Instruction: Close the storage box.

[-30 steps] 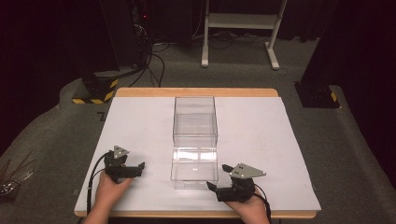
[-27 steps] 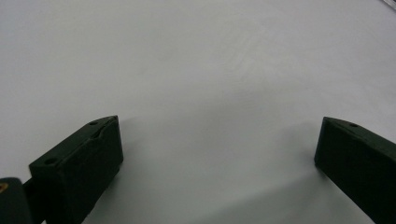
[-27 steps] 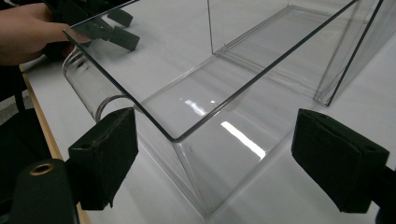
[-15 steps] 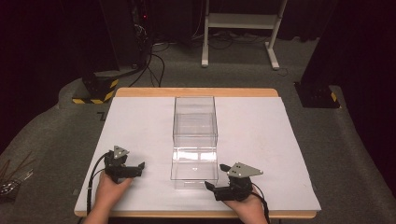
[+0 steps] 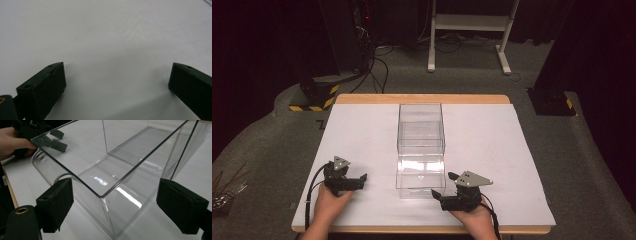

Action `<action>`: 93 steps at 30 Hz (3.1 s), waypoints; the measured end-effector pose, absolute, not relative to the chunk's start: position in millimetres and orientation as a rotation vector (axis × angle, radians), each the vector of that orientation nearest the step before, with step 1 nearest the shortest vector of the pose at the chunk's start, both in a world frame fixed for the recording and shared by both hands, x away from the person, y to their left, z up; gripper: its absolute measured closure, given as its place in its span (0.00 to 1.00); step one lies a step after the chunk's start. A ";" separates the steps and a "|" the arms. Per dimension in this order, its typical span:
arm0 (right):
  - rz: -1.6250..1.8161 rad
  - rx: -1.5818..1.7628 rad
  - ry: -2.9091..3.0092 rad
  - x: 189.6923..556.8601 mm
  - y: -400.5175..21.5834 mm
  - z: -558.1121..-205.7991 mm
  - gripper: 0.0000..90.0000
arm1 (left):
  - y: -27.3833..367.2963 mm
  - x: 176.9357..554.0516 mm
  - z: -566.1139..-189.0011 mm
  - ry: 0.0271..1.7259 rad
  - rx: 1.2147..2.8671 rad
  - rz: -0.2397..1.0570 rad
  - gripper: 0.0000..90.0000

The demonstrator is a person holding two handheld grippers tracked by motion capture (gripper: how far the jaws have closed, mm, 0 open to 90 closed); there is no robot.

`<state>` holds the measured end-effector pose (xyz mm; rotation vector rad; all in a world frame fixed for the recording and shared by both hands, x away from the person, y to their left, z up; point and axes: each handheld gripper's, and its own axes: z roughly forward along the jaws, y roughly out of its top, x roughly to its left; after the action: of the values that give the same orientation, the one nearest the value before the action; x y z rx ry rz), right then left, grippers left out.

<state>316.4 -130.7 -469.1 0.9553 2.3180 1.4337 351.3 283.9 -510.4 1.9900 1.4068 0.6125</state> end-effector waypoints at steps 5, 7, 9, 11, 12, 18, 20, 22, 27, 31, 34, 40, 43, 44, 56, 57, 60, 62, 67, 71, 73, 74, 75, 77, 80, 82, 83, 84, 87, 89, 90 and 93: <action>1.428 0.973 2.297 322.0 -130.9 -469.6 0.16 | 283.8 351.3 -510.4 1.407 1.989 0.613 0.02; 1.426 0.978 2.292 324.1 -131.4 -469.6 0.16 | 283.9 351.3 -510.4 1.407 1.990 0.612 0.02; 1.418 0.988 2.287 326.3 -132.3 -469.2 0.16 | 283.8 351.4 -510.5 1.408 1.987 0.612 0.02; 1.414 0.997 2.275 330.1 -133.8 -469.1 0.16 | 283.8 351.3 -510.5 1.409 1.988 0.610 0.01; 1.414 0.997 2.275 330.1 -133.8 -469.1 0.16 | 283.8 351.3 -510.5 1.409 1.988 0.610 0.01; 1.414 1.024 2.252 339.1 -136.9 -470.0 0.13 | 283.5 351.3 -510.6 1.412 1.983 0.610 0.01; 1.416 1.024 2.249 341.0 -136.5 -470.3 0.13 | 283.6 351.3 -510.6 1.411 1.984 0.609 0.01; 1.412 1.022 2.243 341.5 -135.3 -470.2 0.13 | 284.1 351.3 -510.2 1.405 1.994 0.612 0.02; 1.411 1.022 2.224 346.0 -133.4 -469.5 0.12 | 283.9 351.3 -510.3 1.407 1.992 0.611 0.01; 1.404 1.033 2.214 347.8 -131.0 -470.8 0.12 | 283.8 351.3 -510.4 1.409 1.989 0.607 0.01; 1.391 1.034 2.208 349.4 -127.9 -471.2 0.12 | 284.0 351.3 -510.3 1.407 1.994 0.610 0.02; 1.391 1.053 2.178 355.7 -124.0 -470.1 0.12 | 283.9 351.3 -510.3 1.407 1.993 0.611 0.02; 1.392 1.049 2.163 360.1 -121.3 -469.6 0.11 | 283.9 351.3 -510.3 1.407 1.993 0.611 0.02; 1.392 1.049 2.163 360.1 -121.3 -469.6 0.11 | 283.9 351.3 -510.3 1.407 1.993 0.611 0.02; 1.386 1.062 2.149 369.3 -118.8 -473.4 0.11 | 283.9 351.3 -510.3 1.407 1.993 0.611 0.02; 1.386 1.062 2.149 369.3 -118.8 -473.4 0.11 | 283.9 351.3 -510.3 1.407 1.993 0.611 0.02; 1.383 1.064 2.148 372.0 -118.5 -473.1 0.11 | 283.9 351.4 -510.3 1.407 1.992 0.611 0.02; 1.375 1.066 2.145 375.0 -117.7 -472.6 0.11 | 283.9 351.4 -510.3 1.407 1.993 0.611 0.02; 1.377 1.073 2.133 379.5 -116.9 -473.2 0.11 | 283.9 351.3 -510.3 1.406 1.994 0.611 0.02; 1.381 1.073 2.125 382.0 -116.1 -473.9 0.11 | 283.9 351.3 -510.3 1.406 1.994 0.611 0.02; 1.383 1.079 2.126 383.5 -115.7 -474.1 0.11 | 283.9 351.3 -510.3 1.407 1.992 0.611 0.02; 1.382 1.082 2.123 384.1 -115.3 -474.0 0.11 | 283.9 351.3 -510.3 1.407 1.992 0.611 0.02; 1.381 1.080 2.123 385.1 -115.1 -474.1 0.11 | 283.9 351.3 -510.3 1.407 1.992 0.611 0.02; 1.381 1.081 2.121 386.0 -115.0 -474.1 0.11 | 283.9 351.3 -510.4 1.407 1.992 0.611 0.02; 1.383 1.089 2.119 389.2 -115.1 -474.3 0.11 | 284.0 351.3 -510.3 1.406 1.994 0.611 0.02; 1.388 1.093 2.114 392.1 -115.0 -474.9 0.11 | 283.9 351.3 -510.4 1.406 1.992 0.612 0.02; 1.386 1.092 2.113 393.0 -114.9 -474.9 0.11 | 283.9 351.3 -510.4 1.407 1.992 0.611 0.02; 1.386 1.092 2.113 393.0 -114.9 -474.9 0.11 | 283.9 351.3 -510.4 1.407 1.992 0.611 0.02; 1.380 1.100 2.110 396.3 -114.1 -474.4 0.11 | 283.8 351.4 -510.5 1.407 1.990 0.612 0.02; 1.377 1.104 2.109 397.1 -113.8 -474.3 0.11 | 283.8 351.4 -510.5 1.407 1.990 0.612 0.02; 1.375 1.107 2.105 399.4 -113.6 -474.5 0.11 | 283.9 351.4 -510.5 1.407 1.991 0.612 0.02; 1.377 1.117 2.098 402.5 -113.0 -474.8 0.11 | 283.9 351.4 -510.3 1.407 1.992 0.610 0.02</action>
<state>402.5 -113.0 -474.8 1.1170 2.0985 1.3774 351.4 283.9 -510.3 1.9919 1.4074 0.6104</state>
